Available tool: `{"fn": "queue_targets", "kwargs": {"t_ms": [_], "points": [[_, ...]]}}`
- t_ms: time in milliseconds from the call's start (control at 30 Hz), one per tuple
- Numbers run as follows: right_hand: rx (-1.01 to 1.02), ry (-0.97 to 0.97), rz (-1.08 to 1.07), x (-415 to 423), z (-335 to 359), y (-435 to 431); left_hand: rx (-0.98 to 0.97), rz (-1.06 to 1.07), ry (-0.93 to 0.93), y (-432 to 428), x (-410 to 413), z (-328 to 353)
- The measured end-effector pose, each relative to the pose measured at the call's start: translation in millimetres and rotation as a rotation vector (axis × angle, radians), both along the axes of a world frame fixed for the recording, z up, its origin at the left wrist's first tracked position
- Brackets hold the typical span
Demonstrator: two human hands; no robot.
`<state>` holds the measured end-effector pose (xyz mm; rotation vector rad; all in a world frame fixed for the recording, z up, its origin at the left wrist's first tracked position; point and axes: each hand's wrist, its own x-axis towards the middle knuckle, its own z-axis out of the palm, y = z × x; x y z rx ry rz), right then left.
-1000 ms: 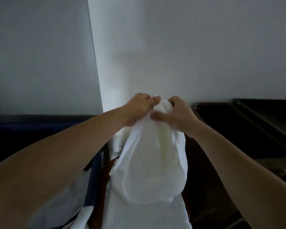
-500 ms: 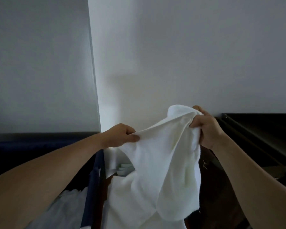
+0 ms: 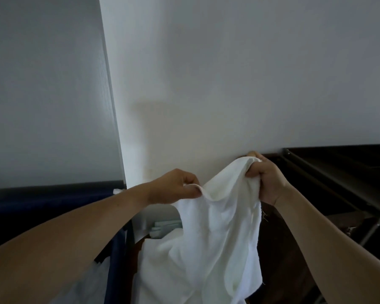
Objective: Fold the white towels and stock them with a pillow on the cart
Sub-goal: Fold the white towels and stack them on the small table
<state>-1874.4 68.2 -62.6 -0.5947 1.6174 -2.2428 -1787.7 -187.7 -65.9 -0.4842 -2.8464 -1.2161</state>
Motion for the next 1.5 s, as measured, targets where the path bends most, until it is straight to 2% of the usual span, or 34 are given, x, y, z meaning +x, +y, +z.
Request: {"fn": "queue_targets", "kwargs": {"t_ms": [133,300,400,467,600,700,800,900,967,1067,1200,1267,1400,1500], "points": [[-0.095,0.005,-0.065,-4.7,3.3,7.8,-0.024,-0.003,-0.019,-10.9,-0.8,-1.6],[-0.063,0.025,0.079,0.2,4.0,-10.5,-0.008,-0.102,0.049,11.4,-2.9,-11.4],[-0.064,0.015,0.138,-1.7,6.8,-11.4,-0.021,-0.013,0.002,8.9,-4.4,-13.9],[0.014,-0.002,0.092,-8.0,6.6,-4.3,-0.041,0.051,0.035,0.4,-3.5,-9.4],[0.318,0.103,-0.082,-17.1,3.7,8.5,0.016,0.201,0.212,-14.7,-2.7,38.4],[0.312,0.221,0.037,-11.7,13.1,-1.9,-0.004,0.19,0.333,-14.3,0.7,99.7],[0.244,0.377,0.07,6.0,34.6,-25.6,-0.038,0.149,0.354,2.6,0.9,128.9],[0.172,0.475,-0.037,26.5,38.9,-50.9,-0.203,0.21,0.297,15.7,-5.8,114.7],[0.28,0.532,-0.099,37.3,27.0,-62.4,-0.252,0.237,0.19,12.6,-7.2,93.2],[0.585,0.543,-0.173,46.1,-0.6,-74.1,-0.156,0.198,-0.018,3.7,-1.9,64.3],[0.618,0.459,-0.208,47.6,-16.4,-78.9,0.001,0.113,-0.168,-7.3,8.8,57.2],[0.596,0.399,-0.22,46.7,-13.8,-79.5,0.019,0.068,-0.233,-13.3,12.8,58.7],[0.512,0.303,-0.326,42.2,-6.3,-75.7,-0.065,0.047,-0.239,-21.3,18.0,55.2],[0.432,0.228,-0.396,40.0,-4.0,-71.3,-0.127,0.106,-0.15,-24.6,19.0,50.8]]}}
